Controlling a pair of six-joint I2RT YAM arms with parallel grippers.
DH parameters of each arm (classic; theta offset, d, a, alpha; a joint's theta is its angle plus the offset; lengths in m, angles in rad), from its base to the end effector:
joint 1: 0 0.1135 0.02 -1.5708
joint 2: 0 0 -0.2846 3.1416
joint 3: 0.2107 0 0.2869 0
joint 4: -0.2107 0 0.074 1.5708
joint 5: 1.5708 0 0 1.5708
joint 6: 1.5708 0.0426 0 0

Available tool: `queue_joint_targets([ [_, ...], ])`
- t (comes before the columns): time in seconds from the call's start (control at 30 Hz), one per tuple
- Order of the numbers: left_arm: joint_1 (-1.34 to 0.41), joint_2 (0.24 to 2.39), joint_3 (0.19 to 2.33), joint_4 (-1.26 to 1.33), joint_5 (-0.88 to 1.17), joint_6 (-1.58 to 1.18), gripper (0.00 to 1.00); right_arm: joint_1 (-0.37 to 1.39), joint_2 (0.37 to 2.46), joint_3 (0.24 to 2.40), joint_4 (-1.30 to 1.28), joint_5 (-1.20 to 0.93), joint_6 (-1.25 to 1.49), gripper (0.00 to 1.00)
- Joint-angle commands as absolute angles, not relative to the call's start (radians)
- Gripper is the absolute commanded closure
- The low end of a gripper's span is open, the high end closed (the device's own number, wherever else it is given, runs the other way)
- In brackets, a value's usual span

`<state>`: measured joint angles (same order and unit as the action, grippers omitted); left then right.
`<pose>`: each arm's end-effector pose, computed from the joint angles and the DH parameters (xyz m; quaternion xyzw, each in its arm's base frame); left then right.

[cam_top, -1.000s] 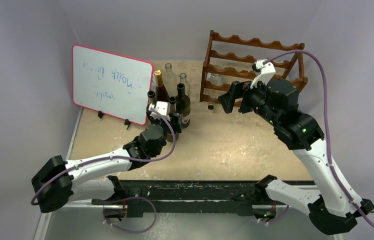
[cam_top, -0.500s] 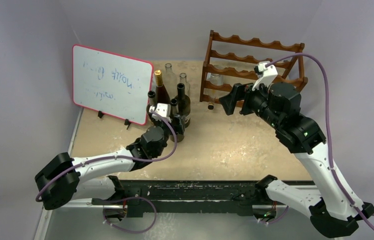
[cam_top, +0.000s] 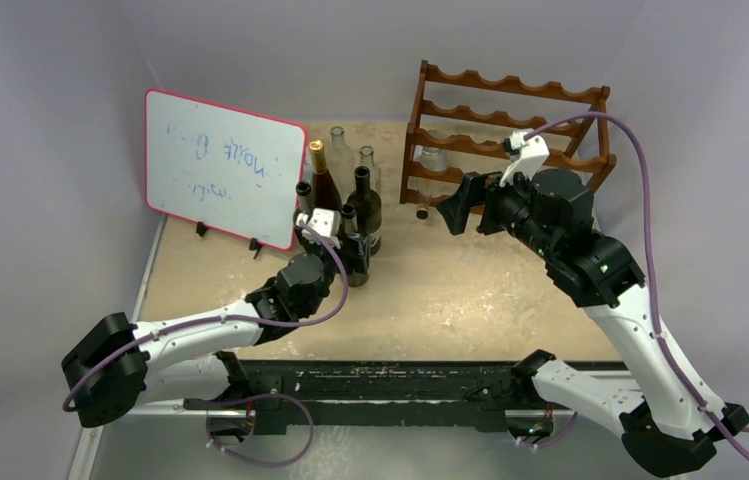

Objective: Take the wine bottle off the wine rack

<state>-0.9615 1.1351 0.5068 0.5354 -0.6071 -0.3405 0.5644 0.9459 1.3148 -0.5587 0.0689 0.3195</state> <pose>0.1748 -0.2080 0.2450 0.0238 0.7332 -0.2137 0.6452 0.1773 0.1088 0.4795 -0.0723 0.7674 0.2482 0.5867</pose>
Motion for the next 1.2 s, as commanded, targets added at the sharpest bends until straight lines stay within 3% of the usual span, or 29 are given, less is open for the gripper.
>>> queue_joint_targets([
  [0.0, -0.957, 1.099, 0.578, 0.407, -0.542, -0.369, 0.21, 0.564, 0.928, 1.306, -0.483, 0.074, 0.328, 0.00],
  [0.13, -0.956, 1.096, 0.601, 0.364, -0.538, -0.373, 0.19, 0.564, 0.938, 1.300, -0.470, 0.073, 0.323, 0.00],
  [0.23, -0.957, 1.096, 0.601, 0.360, -0.540, -0.366, 0.01, 0.563, 0.941, 1.295, -0.461, 0.069, 0.321, 0.00],
  [0.27, -0.957, 1.095, 0.602, 0.360, -0.541, -0.363, 0.00, 0.564, 0.943, 1.295, -0.461, 0.068, 0.321, 0.00],
  [0.53, -0.957, 1.027, 0.612, 0.295, -0.536, -0.358, 0.00, 0.564, 0.929, 1.283, -0.464, 0.082, 0.319, 0.00],
  [0.83, -0.957, 0.820, 0.703, 0.021, -0.553, -0.340, 0.00, 0.564, 0.914, 1.284, -0.455, 0.121, 0.296, 0.00],
  [1.17, -0.956, 0.729, 1.095, -0.259, -0.699, -0.194, 0.00, 0.563, 0.819, 1.346, -0.425, 0.275, 0.246, 0.00],
])
